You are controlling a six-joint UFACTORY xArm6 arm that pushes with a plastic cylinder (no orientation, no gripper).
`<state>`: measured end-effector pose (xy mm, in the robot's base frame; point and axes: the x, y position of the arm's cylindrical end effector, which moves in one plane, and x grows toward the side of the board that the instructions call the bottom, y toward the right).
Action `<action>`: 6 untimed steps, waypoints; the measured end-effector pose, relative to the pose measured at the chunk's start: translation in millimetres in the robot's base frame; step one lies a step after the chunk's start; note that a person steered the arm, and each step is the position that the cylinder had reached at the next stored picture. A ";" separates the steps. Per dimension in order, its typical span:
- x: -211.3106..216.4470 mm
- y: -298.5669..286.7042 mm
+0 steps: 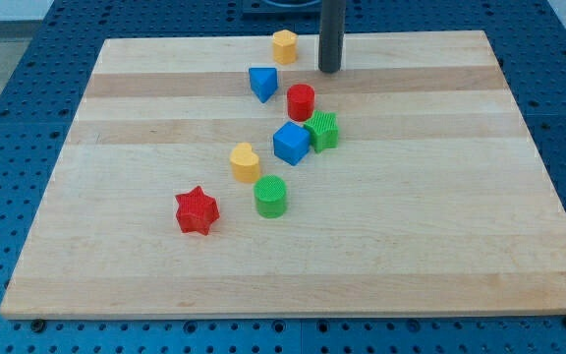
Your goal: Push the blue triangle diagonally top left to the yellow heart
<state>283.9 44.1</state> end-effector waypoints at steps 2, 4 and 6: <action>-4.4 -103.4; -47.8 -155.9; -84.5 -101.3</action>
